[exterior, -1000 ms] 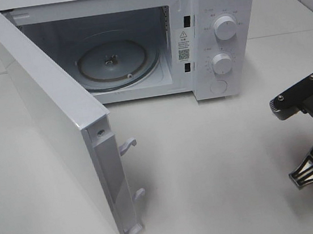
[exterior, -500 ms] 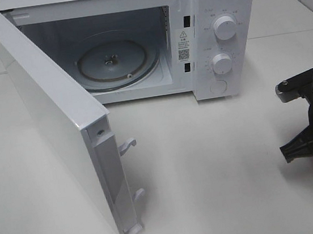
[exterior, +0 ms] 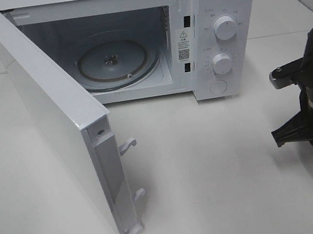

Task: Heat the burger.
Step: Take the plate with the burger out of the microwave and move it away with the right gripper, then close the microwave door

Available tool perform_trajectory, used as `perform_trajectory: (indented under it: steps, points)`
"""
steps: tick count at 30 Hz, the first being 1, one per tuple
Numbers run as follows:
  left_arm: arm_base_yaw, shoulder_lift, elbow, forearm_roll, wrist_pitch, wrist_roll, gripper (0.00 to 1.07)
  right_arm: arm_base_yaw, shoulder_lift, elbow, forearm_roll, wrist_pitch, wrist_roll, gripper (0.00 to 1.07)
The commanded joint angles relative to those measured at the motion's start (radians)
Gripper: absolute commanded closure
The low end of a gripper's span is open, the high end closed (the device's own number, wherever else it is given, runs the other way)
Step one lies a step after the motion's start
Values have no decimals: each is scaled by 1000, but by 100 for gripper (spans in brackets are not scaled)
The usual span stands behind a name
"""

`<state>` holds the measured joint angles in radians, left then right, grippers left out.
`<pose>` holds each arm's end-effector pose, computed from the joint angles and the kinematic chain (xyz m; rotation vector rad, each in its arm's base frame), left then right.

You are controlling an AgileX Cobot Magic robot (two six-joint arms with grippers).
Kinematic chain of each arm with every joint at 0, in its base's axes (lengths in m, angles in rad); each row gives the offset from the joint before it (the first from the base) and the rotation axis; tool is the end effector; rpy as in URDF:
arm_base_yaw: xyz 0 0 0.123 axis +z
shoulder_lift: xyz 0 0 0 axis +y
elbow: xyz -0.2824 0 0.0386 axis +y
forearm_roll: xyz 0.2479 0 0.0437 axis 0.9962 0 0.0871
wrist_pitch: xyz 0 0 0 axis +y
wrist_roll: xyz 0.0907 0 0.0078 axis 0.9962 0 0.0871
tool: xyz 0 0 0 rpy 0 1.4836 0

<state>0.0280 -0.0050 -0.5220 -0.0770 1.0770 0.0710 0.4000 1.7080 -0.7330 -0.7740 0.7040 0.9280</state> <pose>-0.0089 -0.0064 0.2821 0.0492 2.0307 -0.0295 0.2584 0.0645 0.1364 -0.1113 2.7998 -0.5659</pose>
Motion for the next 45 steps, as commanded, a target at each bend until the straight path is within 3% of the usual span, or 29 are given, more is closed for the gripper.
perform_trajectory:
  steps: [1, 4, 7, 9, 12, 14, 20, 32, 45]
  points:
    - [2, -3, 4, 2, -6, -5, 7, -4, -28, -27, 86, 3, -105, 58]
    - [2, -3, 4, 2, -6, -5, 7, -1, -67, -40, 143, -23, -190, 51]
    - [2, -3, 4, 2, -6, -5, 7, -1, -83, -42, 161, -34, -215, 50]
    - [2, -3, 4, 2, -6, -5, 7, -1, -185, -44, 268, -106, -360, 46]
    - [2, -3, 4, 2, -6, -5, 7, -1, -208, -44, 292, -124, -397, 46]
    - [2, -3, 4, 2, -6, -5, 7, -1, -315, -44, 409, -157, -585, 39]
    - [2, -3, 4, 2, -6, -5, 7, -1, -437, -44, 587, -142, -766, 24]
    - [2, -3, 4, 2, -6, -5, 7, -1, -610, -43, 688, 43, -868, 26]
    - [2, -3, 4, 2, -6, -5, 7, -1, -791, -43, 693, 159, -888, 31]
